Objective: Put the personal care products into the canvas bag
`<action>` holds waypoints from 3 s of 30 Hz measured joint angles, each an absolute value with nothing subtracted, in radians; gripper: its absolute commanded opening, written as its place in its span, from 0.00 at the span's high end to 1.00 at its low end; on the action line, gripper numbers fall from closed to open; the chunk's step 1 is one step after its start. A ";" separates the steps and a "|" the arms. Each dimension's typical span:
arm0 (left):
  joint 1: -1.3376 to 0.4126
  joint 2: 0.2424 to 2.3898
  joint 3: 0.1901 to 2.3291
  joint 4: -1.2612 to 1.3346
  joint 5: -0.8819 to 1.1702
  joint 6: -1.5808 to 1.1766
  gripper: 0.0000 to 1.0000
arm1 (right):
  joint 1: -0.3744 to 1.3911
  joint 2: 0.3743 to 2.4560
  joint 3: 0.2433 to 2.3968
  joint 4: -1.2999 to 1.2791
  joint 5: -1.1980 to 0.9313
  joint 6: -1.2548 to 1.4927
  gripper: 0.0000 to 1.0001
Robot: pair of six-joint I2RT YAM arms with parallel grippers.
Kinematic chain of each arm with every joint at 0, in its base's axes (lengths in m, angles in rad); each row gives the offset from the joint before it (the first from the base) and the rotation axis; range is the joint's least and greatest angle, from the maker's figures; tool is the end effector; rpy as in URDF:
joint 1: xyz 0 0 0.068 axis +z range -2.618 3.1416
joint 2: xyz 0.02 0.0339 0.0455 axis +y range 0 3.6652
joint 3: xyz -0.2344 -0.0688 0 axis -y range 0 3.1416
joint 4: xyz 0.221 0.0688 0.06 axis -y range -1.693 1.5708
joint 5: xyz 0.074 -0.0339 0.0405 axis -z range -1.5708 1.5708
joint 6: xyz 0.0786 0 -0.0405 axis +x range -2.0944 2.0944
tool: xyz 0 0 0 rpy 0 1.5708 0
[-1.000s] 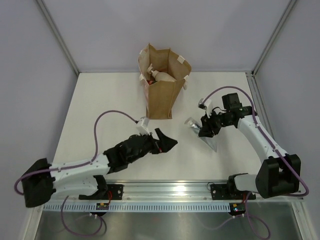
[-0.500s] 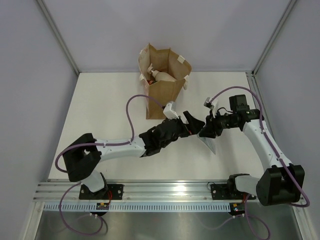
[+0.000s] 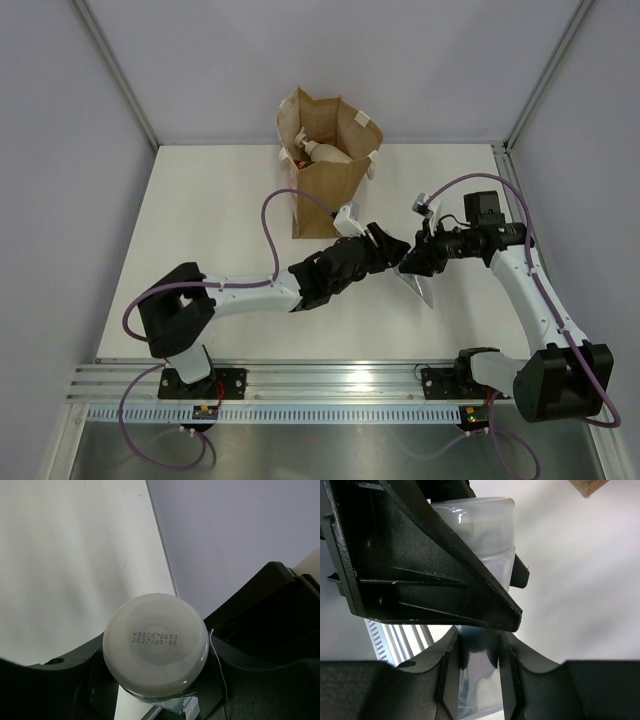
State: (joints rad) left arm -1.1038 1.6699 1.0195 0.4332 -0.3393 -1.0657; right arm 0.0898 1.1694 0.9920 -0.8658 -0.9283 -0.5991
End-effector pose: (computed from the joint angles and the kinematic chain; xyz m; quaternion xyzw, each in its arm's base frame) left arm 0.2035 -0.3454 0.2288 -0.0911 0.7703 -0.4843 0.4047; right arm 0.2110 0.0822 0.2447 -0.4014 0.7731 0.3595 0.3345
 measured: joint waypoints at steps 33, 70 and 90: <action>-0.772 1.287 1.240 -0.156 -0.159 -0.592 1.00 | 0.035 1.078 0.987 -0.867 -0.963 -0.603 0.09; -0.424 1.881 2.046 -0.380 -0.018 -0.517 0.01 | -0.060 1.000 0.979 -0.904 -0.965 -0.649 0.08; -0.425 0.666 0.839 -0.306 0.148 -0.378 0.01 | -0.066 0.793 0.963 -0.788 -0.537 -0.308 0.00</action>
State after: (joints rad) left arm -0.4248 0.6662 0.8387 -0.3058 0.1482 -0.3782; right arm -0.0658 0.7925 0.9630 -0.7879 -0.5365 -0.3084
